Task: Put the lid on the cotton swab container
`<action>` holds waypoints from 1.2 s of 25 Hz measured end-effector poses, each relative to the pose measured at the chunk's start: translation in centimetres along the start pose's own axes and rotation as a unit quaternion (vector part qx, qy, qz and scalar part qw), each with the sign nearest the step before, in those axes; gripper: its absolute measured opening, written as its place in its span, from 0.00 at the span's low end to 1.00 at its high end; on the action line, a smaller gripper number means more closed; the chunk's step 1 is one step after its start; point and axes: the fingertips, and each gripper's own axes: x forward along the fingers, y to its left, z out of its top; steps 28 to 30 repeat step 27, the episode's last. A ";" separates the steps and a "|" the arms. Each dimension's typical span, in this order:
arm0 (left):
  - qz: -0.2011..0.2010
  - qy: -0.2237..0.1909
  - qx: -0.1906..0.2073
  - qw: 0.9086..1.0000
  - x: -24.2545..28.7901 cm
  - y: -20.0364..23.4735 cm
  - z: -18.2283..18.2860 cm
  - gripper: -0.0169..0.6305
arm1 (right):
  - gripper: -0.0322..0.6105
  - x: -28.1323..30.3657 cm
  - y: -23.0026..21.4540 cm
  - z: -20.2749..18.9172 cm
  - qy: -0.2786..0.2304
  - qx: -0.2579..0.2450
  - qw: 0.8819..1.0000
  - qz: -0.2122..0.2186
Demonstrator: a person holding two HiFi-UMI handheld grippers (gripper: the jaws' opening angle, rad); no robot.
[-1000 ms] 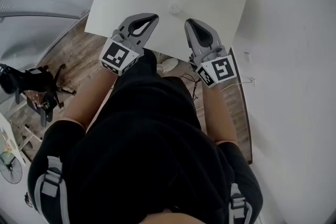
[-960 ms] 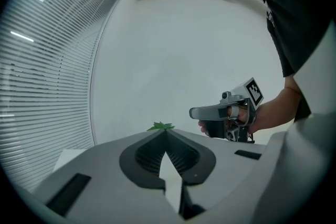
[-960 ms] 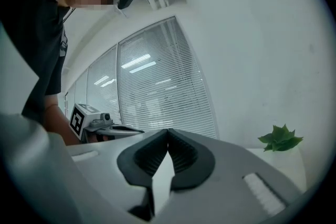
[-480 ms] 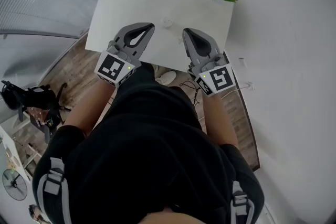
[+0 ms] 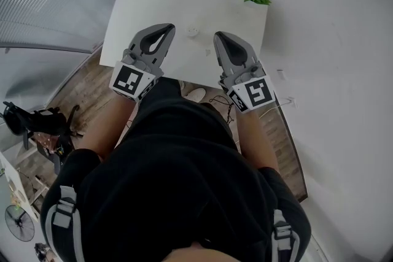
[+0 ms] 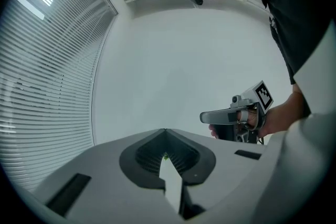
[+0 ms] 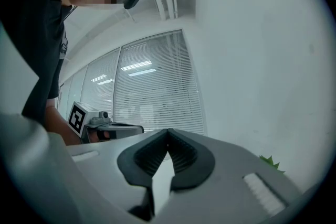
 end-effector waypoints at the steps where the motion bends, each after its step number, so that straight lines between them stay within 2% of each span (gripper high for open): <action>1: 0.001 -0.001 0.002 1.000 0.0 0.1 0.2 0.04 | 0.07 0.0 -0.1 0.1 0.000 -0.001 1.000 0.000; 30: -0.011 -0.006 0.016 1.000 1.1 -0.7 1.3 0.04 | 0.07 -1.0 -2.2 1.1 -0.006 -0.013 0.999 -0.033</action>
